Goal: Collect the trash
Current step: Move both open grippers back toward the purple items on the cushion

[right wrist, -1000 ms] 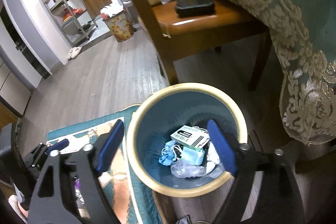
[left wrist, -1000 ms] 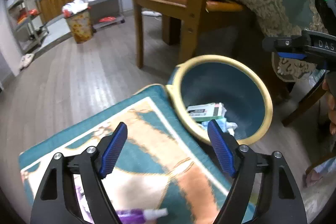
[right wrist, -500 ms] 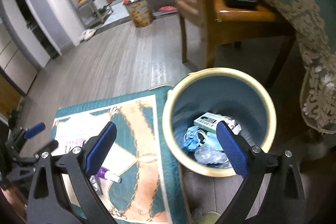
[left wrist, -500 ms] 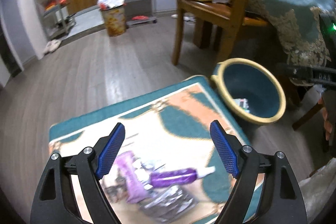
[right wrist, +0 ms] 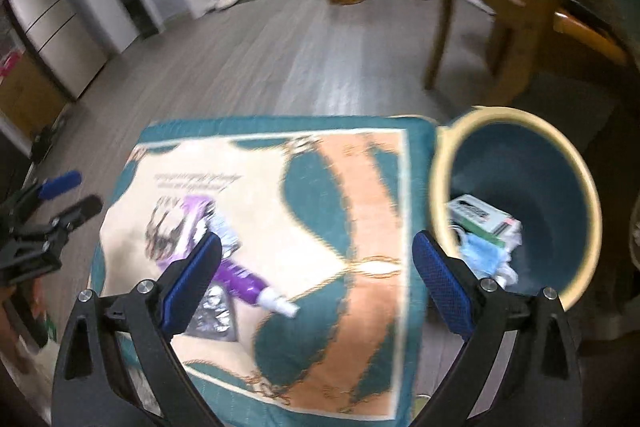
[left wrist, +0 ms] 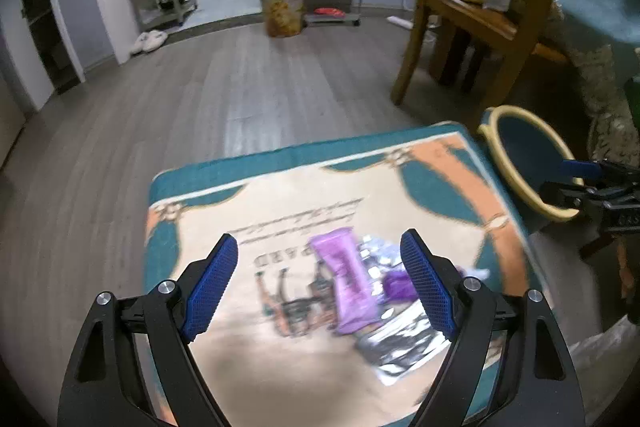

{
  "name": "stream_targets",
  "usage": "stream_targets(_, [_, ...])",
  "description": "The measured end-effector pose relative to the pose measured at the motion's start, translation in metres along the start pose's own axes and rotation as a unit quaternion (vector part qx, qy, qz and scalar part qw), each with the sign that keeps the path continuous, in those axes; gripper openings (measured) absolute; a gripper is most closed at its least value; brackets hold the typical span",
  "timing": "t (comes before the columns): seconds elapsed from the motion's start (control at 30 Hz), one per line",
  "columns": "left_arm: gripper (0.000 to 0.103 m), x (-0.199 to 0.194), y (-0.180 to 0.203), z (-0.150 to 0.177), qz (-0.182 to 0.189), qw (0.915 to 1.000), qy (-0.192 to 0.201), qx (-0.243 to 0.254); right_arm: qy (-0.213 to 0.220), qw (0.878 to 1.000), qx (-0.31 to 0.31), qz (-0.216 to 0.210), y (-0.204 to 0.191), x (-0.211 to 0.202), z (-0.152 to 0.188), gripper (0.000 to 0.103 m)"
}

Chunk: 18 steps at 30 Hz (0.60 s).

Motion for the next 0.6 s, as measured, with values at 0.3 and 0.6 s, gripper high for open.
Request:
stream_targets(0.3, [0.084, 0.007, -0.032, 0.015, -0.016, 0.9997, -0.019, -0.002, -0.048, 0.994, -0.092, -0.017, -0.045, 0.046, 0.02, 0.094])
stream_targets(0.6, [0.084, 0.026, -0.025, 0.014, -0.007, 0.999, -0.041, 0.016, -0.106, 0.976, -0.188, -0.026, -0.078, 0.085, 0.048, 0.071])
Point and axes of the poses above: each gripper's, at about its wrist camera, not at the fingertips, and x roughly the way its jaws point, y to its right, z to its underside, the point moved 8 cm from there along x, roughly the way its jaws point, and after that the axes turned 2 degrees about -z, right-handed, at the moved point
